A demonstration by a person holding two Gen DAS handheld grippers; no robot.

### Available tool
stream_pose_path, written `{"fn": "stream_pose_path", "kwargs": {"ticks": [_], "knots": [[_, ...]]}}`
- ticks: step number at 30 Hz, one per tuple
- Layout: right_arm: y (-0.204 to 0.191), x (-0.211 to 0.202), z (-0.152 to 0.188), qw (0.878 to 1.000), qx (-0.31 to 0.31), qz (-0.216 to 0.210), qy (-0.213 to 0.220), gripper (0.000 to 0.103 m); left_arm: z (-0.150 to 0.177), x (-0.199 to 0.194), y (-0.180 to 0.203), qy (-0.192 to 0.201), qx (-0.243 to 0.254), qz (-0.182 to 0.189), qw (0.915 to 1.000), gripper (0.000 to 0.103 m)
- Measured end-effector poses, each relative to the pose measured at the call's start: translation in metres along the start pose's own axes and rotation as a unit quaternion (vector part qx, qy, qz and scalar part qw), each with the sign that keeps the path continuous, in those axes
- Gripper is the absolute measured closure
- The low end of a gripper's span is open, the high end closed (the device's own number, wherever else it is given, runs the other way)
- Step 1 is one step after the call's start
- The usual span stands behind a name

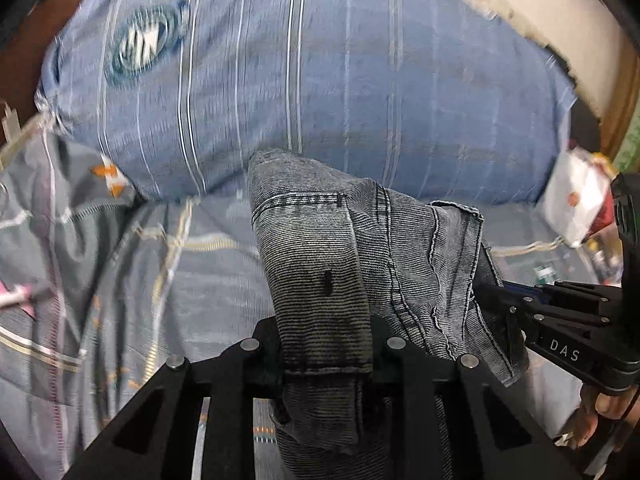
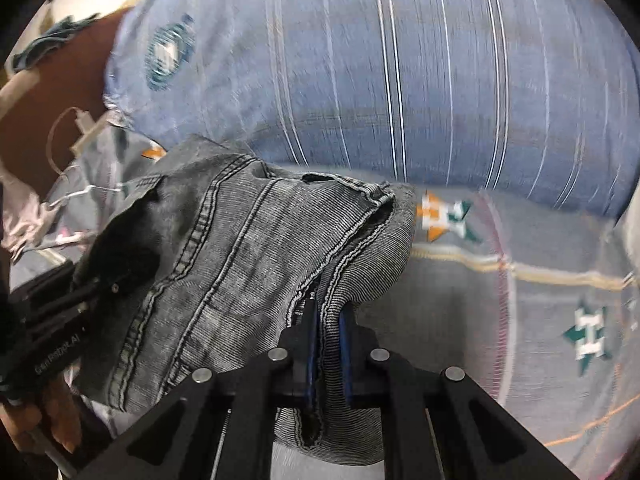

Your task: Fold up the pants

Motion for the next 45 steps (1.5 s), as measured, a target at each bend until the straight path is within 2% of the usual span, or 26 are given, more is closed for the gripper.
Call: {"fn": "stream_pose_path", "kwargs": {"ticks": [2, 3, 4, 5, 7, 8, 10, 11, 12, 14, 17, 18, 21, 22, 24, 26, 28, 29, 30, 31, 35, 36, 37, 38, 41, 45], "knots": [[0.022, 0.030, 0.016, 0.999, 0.026, 0.026, -0.021, 0.090, 0.016, 0.041, 0.005, -0.036, 0.011, -0.009, 0.9992, 0.069], [0.033, 0.039, 0.023, 0.998, 0.036, 0.041, -0.026, 0.083, 0.023, 0.055, 0.006, -0.045, 0.015, -0.028, 0.9985, 0.059], [0.038, 0.038, 0.028, 0.998, 0.048, 0.023, -0.014, 0.083, 0.029, 0.063, 0.002, -0.040, 0.014, -0.047, 0.9980, 0.056], [0.040, 0.030, 0.029, 0.998, 0.058, 0.013, -0.003, 0.079, 0.030, 0.061, -0.003, -0.031, 0.002, -0.032, 0.9990, 0.055], [0.039, 0.014, 0.029, 0.998, 0.063, 0.013, 0.005, 0.065, 0.026, 0.049, -0.012, -0.032, -0.012, -0.004, 0.9994, 0.041], [0.035, 0.000, 0.030, 0.998, 0.065, 0.004, 0.018, 0.057, 0.024, 0.042, -0.017, -0.031, -0.020, 0.009, 0.9993, 0.039], [0.027, -0.021, 0.037, 0.995, 0.079, -0.033, 0.045, 0.046, 0.021, 0.017, -0.031, -0.006, -0.042, 0.037, 0.9984, 0.035], [0.024, -0.029, 0.042, 0.992, 0.096, -0.062, 0.050, 0.037, 0.021, 0.007, -0.037, 0.009, -0.047, 0.036, 0.9982, 0.032], [0.019, -0.029, 0.044, 0.989, 0.108, -0.095, 0.045, 0.036, 0.023, -0.001, -0.041, 0.022, -0.050, 0.029, 0.9981, 0.028], [0.009, -0.022, 0.055, 0.978, 0.133, -0.160, 0.020, 0.036, 0.031, -0.014, -0.049, 0.040, -0.050, 0.012, 0.9979, 0.028], [-0.001, -0.001, 0.068, 0.969, 0.157, -0.192, -0.015, 0.040, 0.042, -0.008, -0.049, 0.024, -0.041, 0.002, 0.9989, 0.028], [-0.001, 0.008, 0.070, 0.966, 0.165, -0.196, -0.024, 0.044, 0.045, -0.006, -0.049, 0.016, -0.044, 0.004, 0.9989, 0.028], [0.006, 0.027, 0.073, 0.963, 0.187, -0.192, -0.031, 0.046, 0.046, -0.005, -0.048, 0.011, -0.048, 0.003, 0.9988, 0.028], [0.008, 0.030, 0.074, 0.963, 0.191, -0.185, -0.035, 0.050, 0.046, -0.005, -0.049, 0.012, -0.047, 0.004, 0.9988, 0.028], [0.014, 0.034, 0.074, 0.967, 0.188, -0.166, -0.047, 0.074, 0.045, -0.002, -0.046, 0.012, -0.043, 0.005, 0.9990, 0.028], [0.021, 0.025, 0.077, 0.967, 0.192, -0.164, -0.044, 0.075, 0.045, -0.005, -0.047, 0.013, -0.043, 0.008, 0.9990, 0.028], [0.028, 0.016, 0.078, 0.964, 0.200, -0.172, -0.025, 0.073, 0.045, -0.007, -0.049, 0.012, -0.046, 0.007, 0.9988, 0.028], [0.032, 0.014, 0.077, 0.961, 0.211, -0.178, -0.020, 0.064, 0.045, -0.007, -0.050, 0.012, -0.048, 0.007, 0.9988, 0.028], [0.034, 0.014, 0.077, 0.959, 0.216, -0.183, -0.017, 0.050, 0.045, -0.007, -0.051, 0.011, -0.049, 0.006, 0.9987, 0.028], [0.033, 0.015, 0.076, 0.959, 0.211, -0.186, -0.018, 0.045, 0.045, -0.007, -0.052, 0.011, -0.051, 0.006, 0.9986, 0.028], [0.029, 0.026, 0.073, 0.963, 0.205, -0.174, -0.034, 0.043, 0.045, -0.005, -0.054, 0.009, -0.046, 0.001, 0.9989, 0.028], [0.028, 0.026, 0.073, 0.964, 0.199, -0.171, -0.038, 0.048, 0.046, -0.001, -0.053, 0.003, -0.047, 0.001, 0.9989, 0.028], [0.024, 0.027, 0.071, 0.967, 0.187, -0.167, -0.043, 0.058, 0.046, 0.002, -0.053, -0.003, -0.046, 0.001, 0.9990, 0.028], [0.019, 0.031, 0.069, 0.969, 0.180, -0.159, -0.049, 0.085, 0.048, 0.007, -0.050, -0.013, -0.040, -0.001, 0.9991, 0.028], [0.002, 0.021, 0.062, 0.984, 0.121, -0.121, -0.043, 0.089, 0.051, 0.010, -0.048, -0.014, -0.038, -0.004, 0.9992, 0.028], [-0.014, -0.011, 0.043, 0.996, 0.055, -0.070, -0.021, 0.090, 0.044, -0.003, -0.055, -0.005, -0.047, 0.001, 0.9989, 0.028]]}}
Point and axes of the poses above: each gripper's, at about its wrist camera, not at the fingertips, and x roughly the way its jaws point, y to its right, z to its underside, the point moved 3 cm from there along x, roughly the way its jaws point, and after that the axes turned 13 degrees about -z, right-handed, at the moved point
